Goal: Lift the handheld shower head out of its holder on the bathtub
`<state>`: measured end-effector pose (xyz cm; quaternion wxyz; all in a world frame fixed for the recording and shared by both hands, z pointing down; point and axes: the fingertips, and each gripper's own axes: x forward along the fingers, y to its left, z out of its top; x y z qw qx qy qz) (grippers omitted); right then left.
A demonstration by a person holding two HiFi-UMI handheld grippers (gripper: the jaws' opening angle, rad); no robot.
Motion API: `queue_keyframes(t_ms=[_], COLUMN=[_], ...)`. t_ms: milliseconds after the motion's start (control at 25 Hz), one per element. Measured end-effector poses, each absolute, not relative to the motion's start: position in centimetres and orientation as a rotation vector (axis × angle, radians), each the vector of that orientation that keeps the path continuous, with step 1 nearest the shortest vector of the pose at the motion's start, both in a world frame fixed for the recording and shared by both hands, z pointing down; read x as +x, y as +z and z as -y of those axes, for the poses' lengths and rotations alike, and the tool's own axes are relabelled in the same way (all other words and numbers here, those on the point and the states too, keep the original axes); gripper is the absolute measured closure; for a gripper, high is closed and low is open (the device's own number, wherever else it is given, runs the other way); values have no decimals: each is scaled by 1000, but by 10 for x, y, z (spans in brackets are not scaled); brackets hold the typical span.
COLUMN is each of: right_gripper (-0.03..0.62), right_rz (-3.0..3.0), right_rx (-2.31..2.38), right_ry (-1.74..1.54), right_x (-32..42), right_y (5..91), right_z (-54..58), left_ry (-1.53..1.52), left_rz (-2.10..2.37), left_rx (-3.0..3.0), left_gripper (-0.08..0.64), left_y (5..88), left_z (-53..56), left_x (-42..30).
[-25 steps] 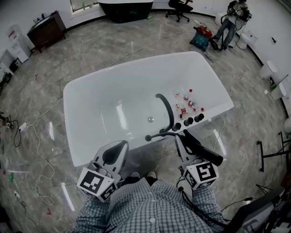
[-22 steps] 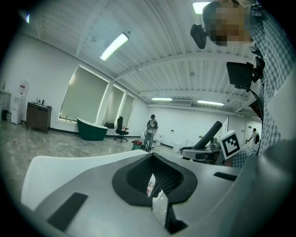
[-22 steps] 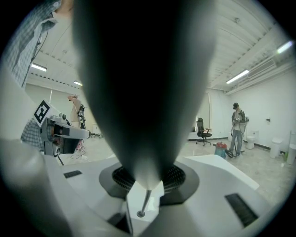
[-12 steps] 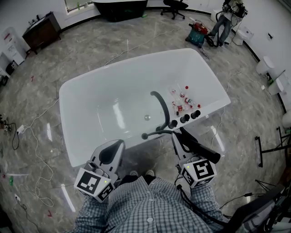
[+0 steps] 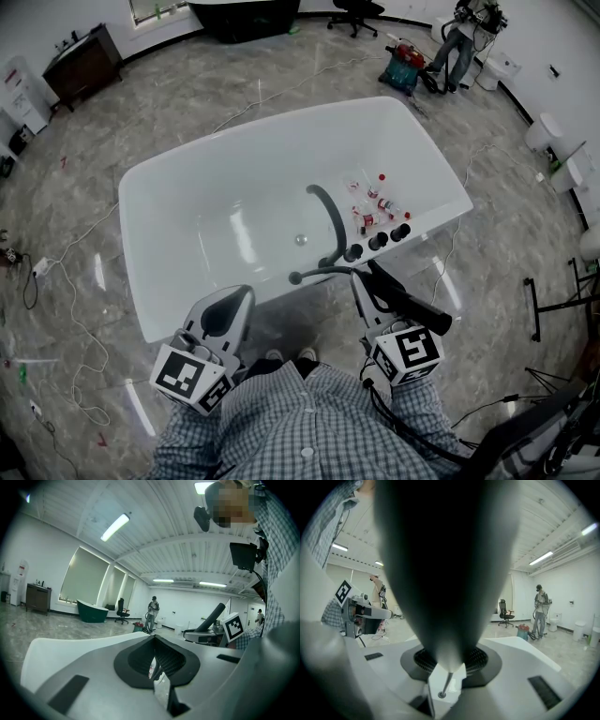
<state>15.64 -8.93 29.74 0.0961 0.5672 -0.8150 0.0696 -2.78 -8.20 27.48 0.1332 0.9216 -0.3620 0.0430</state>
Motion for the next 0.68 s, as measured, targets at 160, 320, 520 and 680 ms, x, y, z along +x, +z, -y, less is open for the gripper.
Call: queue_keyframes(t_ms=[160, 320, 520, 680], right_gripper=[472, 471, 472, 471], right_rz=[2416, 2418, 2414, 2402], right_rx=[1675, 1673, 1669, 1677], right_ry=[208, 252, 249, 248], right_x=[155, 158, 159, 159], right_y=[296, 307, 308, 308], right_z=[88, 84, 83, 81], left_ry=[123, 123, 124, 125], left_rz=[1053, 1054, 1059, 1057], left_rx=[2674, 2676, 2679, 2678], left_gripper=[554, 554, 554, 554], left_y=[272, 272, 272, 271], left_z=[81, 79, 78, 77], left_x=[-29, -29, -29, -31])
